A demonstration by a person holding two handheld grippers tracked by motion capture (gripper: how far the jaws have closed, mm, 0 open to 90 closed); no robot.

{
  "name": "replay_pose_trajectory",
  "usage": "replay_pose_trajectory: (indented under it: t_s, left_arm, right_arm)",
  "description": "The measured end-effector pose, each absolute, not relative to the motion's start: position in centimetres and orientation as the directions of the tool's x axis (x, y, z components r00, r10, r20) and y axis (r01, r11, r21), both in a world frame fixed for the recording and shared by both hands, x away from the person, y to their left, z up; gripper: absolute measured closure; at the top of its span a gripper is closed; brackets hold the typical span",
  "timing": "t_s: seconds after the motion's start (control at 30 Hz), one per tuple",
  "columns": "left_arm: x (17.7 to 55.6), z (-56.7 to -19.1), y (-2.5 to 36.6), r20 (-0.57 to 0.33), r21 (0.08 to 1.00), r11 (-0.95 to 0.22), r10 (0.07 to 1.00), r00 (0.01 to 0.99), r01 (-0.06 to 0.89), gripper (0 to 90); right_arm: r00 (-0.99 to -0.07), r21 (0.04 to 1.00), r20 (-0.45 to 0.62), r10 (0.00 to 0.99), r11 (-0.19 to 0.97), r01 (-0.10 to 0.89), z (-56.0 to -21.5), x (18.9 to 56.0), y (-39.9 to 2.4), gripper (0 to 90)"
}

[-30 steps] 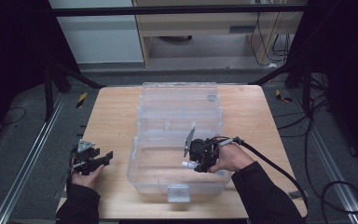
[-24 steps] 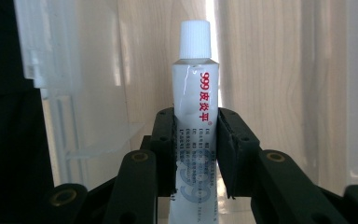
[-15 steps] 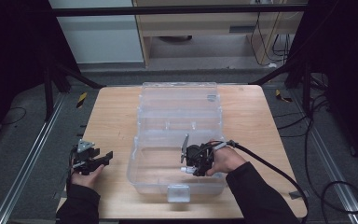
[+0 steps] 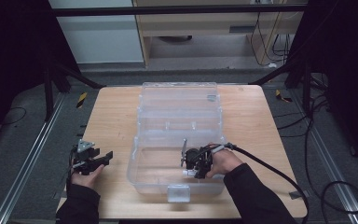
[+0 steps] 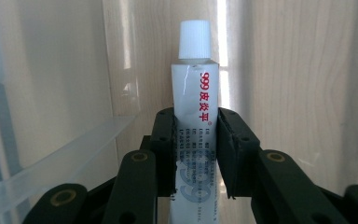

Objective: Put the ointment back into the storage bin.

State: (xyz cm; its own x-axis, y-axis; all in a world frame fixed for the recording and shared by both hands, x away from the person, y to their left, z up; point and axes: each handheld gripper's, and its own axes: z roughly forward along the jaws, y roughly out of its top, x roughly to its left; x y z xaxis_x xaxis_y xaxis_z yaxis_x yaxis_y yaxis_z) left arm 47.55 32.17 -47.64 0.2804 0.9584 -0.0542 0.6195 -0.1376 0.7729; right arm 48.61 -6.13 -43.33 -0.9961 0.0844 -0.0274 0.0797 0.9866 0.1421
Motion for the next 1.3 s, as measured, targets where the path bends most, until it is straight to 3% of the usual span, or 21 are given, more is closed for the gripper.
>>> replay_pose_trajectory:
  t_s: [1.3]
  left_arm:
    - [47.6,-47.7,32.2,-0.052,0.771,-0.140,0.958,0.281,0.621,38.3]
  right_arm:
    - [-0.996,0.102,-0.015,0.090,0.991,0.088,-44.5,48.9,-6.4,66.7]
